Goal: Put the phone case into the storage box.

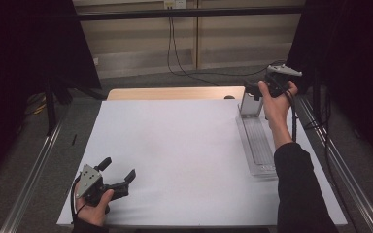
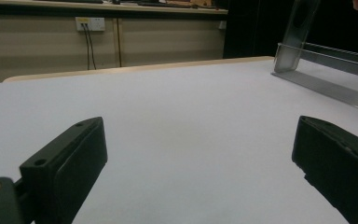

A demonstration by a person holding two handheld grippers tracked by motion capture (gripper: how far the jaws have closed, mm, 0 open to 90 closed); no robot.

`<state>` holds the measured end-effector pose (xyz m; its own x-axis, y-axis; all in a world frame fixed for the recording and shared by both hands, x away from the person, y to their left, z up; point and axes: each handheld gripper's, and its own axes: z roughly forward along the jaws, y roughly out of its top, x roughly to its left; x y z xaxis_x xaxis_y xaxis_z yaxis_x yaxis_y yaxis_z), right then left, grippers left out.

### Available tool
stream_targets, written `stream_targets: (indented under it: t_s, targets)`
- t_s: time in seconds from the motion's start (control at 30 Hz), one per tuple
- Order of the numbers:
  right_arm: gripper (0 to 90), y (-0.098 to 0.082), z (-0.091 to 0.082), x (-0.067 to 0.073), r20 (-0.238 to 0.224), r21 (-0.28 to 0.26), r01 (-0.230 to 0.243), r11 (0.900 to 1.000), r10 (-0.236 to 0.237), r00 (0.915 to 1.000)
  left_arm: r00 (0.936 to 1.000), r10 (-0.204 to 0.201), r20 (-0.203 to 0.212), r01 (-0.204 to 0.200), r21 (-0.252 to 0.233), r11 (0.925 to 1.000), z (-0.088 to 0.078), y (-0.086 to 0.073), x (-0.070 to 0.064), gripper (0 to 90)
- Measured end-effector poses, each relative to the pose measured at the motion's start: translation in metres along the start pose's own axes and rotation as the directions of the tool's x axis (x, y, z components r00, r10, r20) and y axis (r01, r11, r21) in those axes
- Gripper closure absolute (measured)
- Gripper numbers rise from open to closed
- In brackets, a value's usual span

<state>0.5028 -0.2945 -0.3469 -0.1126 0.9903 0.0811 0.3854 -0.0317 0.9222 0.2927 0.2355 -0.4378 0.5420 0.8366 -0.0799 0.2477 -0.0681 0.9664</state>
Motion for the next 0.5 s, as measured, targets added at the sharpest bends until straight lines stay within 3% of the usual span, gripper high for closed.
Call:
stream_targets:
  t_s: [0.5]
  targets:
    - [0.9, 0.004, -0.022, -0.006, -0.034, -0.045, 0.025, 0.999, -0.027, 0.9991, 1.0, -0.004, -0.008, 0.004, 0.003, 1.0, 0.001, 0.0, -0.002, 3.2]
